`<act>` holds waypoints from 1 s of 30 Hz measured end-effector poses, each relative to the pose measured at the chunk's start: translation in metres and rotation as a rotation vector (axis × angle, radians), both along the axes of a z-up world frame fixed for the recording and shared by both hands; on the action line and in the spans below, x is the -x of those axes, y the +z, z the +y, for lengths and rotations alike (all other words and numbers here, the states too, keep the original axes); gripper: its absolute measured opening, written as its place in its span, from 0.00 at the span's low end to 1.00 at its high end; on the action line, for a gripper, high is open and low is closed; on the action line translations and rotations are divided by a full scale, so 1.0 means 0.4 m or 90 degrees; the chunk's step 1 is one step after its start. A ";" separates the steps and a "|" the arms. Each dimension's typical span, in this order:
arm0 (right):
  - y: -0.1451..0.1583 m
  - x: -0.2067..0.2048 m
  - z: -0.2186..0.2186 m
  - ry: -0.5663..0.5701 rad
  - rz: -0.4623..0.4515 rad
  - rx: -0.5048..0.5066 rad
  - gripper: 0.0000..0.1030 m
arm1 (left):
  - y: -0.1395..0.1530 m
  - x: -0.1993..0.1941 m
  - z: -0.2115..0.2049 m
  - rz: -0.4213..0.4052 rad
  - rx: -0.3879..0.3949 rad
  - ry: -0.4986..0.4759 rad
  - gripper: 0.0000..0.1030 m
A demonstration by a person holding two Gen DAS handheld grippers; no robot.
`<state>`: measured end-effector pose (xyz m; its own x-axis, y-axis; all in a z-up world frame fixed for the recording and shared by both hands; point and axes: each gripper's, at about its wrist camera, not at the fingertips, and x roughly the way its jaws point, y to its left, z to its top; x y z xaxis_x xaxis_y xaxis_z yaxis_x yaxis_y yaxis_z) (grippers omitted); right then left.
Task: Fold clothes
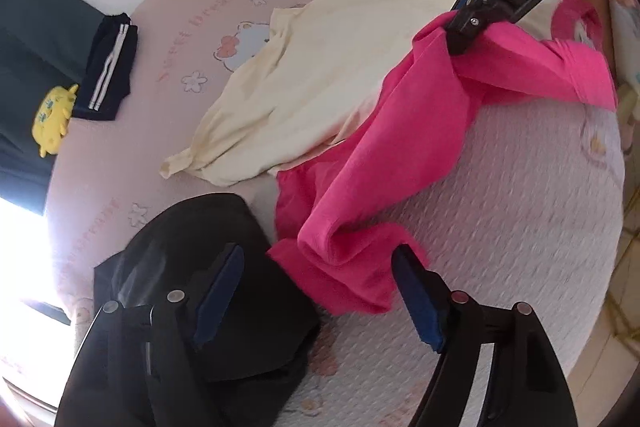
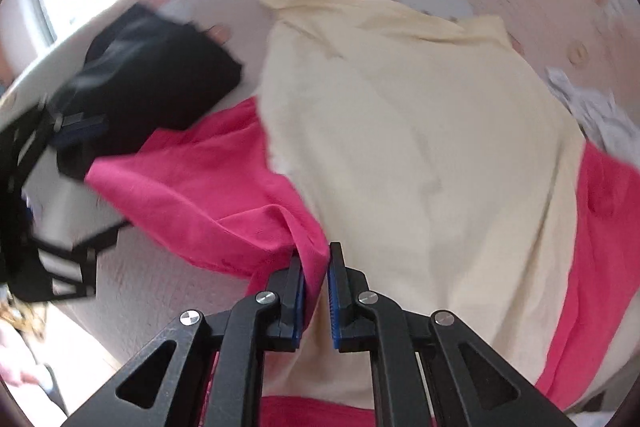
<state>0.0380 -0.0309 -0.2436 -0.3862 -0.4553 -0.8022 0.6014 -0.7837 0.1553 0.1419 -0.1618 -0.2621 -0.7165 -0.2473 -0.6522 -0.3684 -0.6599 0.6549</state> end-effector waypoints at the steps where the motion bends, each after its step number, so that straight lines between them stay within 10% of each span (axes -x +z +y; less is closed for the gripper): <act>1: 0.000 0.006 0.009 -0.011 -0.008 0.006 0.07 | 0.000 0.008 0.006 -0.007 -0.014 0.005 0.73; 6: -0.011 0.027 0.041 -0.044 -0.042 0.022 0.07 | -0.004 0.060 0.029 -0.042 -0.091 0.043 0.70; 8: -0.017 0.033 0.053 -0.053 -0.055 0.029 0.07 | -0.016 0.079 0.031 -0.056 -0.105 0.058 0.36; 10: -0.023 0.035 0.058 -0.050 -0.069 0.031 0.07 | -0.020 0.093 0.020 -0.059 -0.119 0.088 0.24; 12: -0.017 0.025 0.051 -0.031 -0.056 0.017 0.13 | -0.016 0.102 0.007 -0.056 -0.144 0.117 0.24; 16: 0.014 -0.005 0.032 0.012 -0.018 0.013 0.60 | 0.053 0.118 -0.045 -0.020 -0.253 0.177 0.22; 24: 0.057 -0.044 -0.010 0.083 0.012 0.024 0.62 | 0.175 0.157 -0.081 0.046 -0.396 0.223 0.19; 30: 0.082 -0.022 -0.039 0.080 0.006 0.053 0.62 | 0.215 0.198 -0.042 0.042 -0.401 0.180 0.19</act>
<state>0.0466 -0.0464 -0.2110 -0.3296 -0.5658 -0.7558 0.6955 -0.6869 0.2109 0.0626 -0.1788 -0.1759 -0.7239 -0.0188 -0.6897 -0.0991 -0.9864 0.1309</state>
